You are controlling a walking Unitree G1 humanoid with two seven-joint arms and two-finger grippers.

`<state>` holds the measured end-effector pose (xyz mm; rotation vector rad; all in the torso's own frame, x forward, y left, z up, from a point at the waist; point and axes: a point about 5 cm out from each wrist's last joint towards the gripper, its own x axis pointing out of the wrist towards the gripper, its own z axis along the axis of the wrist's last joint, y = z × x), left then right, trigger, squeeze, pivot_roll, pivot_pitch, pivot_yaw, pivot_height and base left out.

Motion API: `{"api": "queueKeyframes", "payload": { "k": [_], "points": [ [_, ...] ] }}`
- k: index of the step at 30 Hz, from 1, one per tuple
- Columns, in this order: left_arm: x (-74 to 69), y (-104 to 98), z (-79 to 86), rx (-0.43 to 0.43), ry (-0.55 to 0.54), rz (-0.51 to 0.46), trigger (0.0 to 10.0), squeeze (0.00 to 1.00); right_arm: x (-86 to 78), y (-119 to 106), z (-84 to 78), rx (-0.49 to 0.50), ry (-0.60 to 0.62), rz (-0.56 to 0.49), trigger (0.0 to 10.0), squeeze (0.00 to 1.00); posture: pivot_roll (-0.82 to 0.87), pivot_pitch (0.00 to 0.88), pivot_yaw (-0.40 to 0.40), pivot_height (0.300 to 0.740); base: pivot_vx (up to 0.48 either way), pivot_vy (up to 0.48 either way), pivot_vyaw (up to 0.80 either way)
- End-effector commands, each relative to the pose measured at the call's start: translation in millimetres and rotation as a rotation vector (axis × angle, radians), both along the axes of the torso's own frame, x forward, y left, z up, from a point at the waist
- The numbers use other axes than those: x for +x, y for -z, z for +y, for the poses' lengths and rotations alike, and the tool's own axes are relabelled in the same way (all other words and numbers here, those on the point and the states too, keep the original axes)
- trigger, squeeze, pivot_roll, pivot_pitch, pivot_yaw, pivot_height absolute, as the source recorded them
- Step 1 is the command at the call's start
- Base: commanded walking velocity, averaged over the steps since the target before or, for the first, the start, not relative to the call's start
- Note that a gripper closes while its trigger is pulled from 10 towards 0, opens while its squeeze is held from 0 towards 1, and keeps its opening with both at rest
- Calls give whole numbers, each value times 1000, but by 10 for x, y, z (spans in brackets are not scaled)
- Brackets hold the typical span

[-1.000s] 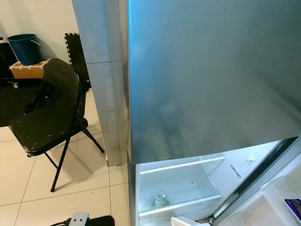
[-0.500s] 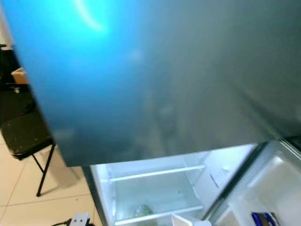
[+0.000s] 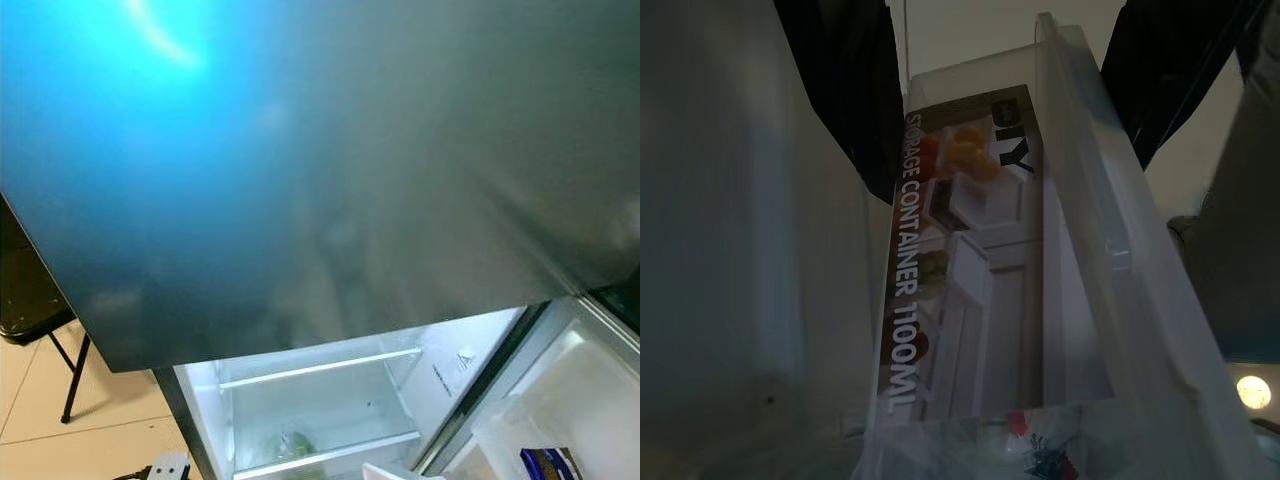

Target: Restocking fridge

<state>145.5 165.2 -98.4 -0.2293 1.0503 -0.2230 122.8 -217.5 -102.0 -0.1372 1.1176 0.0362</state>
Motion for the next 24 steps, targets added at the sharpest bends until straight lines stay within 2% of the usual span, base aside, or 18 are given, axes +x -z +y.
{"api": "queueKeyframes", "payload": {
  "k": [1, 9, 19, 21, 24],
  "points": [
    [-10, 7, -30, -8, -4, 9, 10000, 0, 47, -27, -47, -11, 6, -23, 10000, 0, -39, 0, -44, 740, 0, 0, 0],
    [-22, 9, -26, -20, -11, 9, 10000, 0, 71, -37, -48, -13, -38, -26, 10000, 0, -36, 0, -47, 740, 0, 0, 0],
    [-18, 1, -25, -36, -2, -6, 10000, 0, 344, -163, -114, 21, 6, -135, 10000, 0, -41, 0, -40, 740, 0, 0, 0],
    [1, -10, -49, -40, 38, -20, 10000, 0, 479, -239, -160, 58, 58, -195, 10000, 0, -40, 0, -39, 740, 0, 0, 0],
    [35, -27, -72, -39, 84, -41, 10000, 0, 560, -296, -208, 104, 92, -235, 10000, 0, -39, 0, -40, 740, 0, 0, 0]
  ]
}}
